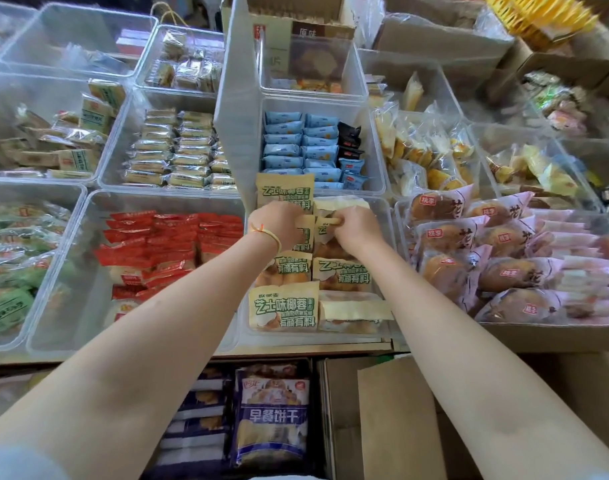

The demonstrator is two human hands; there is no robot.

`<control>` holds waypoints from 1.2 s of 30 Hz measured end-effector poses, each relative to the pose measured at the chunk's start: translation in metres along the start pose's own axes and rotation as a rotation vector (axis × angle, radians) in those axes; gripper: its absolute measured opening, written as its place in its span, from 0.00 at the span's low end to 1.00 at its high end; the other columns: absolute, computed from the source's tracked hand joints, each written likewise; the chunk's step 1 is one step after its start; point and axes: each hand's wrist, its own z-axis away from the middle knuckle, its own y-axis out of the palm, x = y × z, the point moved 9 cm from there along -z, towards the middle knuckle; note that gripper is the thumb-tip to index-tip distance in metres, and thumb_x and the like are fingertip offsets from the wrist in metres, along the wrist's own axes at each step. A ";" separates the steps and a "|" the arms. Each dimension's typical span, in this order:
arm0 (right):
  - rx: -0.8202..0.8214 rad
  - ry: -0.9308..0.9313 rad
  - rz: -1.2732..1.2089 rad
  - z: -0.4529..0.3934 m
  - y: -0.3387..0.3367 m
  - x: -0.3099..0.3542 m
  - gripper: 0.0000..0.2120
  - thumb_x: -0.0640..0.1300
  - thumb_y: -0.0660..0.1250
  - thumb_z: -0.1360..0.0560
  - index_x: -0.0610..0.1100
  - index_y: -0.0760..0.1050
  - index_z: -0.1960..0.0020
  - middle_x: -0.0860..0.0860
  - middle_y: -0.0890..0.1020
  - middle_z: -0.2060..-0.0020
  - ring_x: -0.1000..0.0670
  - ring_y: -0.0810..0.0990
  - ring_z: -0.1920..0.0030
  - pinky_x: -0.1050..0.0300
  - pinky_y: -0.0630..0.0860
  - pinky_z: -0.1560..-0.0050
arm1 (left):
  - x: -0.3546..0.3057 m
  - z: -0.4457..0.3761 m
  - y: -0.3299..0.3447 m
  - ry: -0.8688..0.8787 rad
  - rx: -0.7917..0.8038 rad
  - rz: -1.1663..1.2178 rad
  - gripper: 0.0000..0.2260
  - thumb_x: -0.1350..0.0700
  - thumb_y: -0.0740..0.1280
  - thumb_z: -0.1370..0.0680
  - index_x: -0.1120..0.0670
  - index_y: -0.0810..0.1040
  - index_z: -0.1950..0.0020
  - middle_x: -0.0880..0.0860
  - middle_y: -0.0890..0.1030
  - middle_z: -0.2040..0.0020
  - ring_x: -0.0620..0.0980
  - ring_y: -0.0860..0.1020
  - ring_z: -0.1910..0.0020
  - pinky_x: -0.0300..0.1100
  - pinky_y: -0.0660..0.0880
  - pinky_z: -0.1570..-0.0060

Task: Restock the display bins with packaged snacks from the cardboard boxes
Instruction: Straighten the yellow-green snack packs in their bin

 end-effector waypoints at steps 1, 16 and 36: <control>0.010 -0.003 -0.006 -0.001 0.002 0.001 0.09 0.38 0.69 0.26 0.45 0.83 0.48 0.45 0.83 0.50 0.43 0.81 0.49 0.57 0.72 0.58 | -0.002 -0.001 0.001 -0.004 -0.008 -0.011 0.11 0.49 0.70 0.24 0.46 0.79 0.42 0.49 0.79 0.47 0.53 0.78 0.45 0.45 0.72 0.55; -0.031 -0.017 -0.138 -0.007 0.008 -0.003 0.07 0.38 0.73 0.28 0.45 0.84 0.51 0.47 0.82 0.52 0.46 0.79 0.52 0.57 0.71 0.60 | 0.001 -0.015 0.009 -0.055 -0.089 -0.025 0.05 0.49 0.68 0.23 0.49 0.75 0.54 0.50 0.73 0.55 0.52 0.71 0.56 0.45 0.70 0.60; -0.279 0.066 -0.402 0.024 -0.054 -0.070 0.14 0.33 0.63 0.25 0.46 0.78 0.44 0.46 0.78 0.44 0.48 0.76 0.47 0.59 0.69 0.51 | -0.022 0.008 -0.024 0.078 -0.196 0.264 0.17 0.62 0.66 0.24 0.52 0.78 0.37 0.53 0.81 0.45 0.54 0.78 0.44 0.48 0.76 0.43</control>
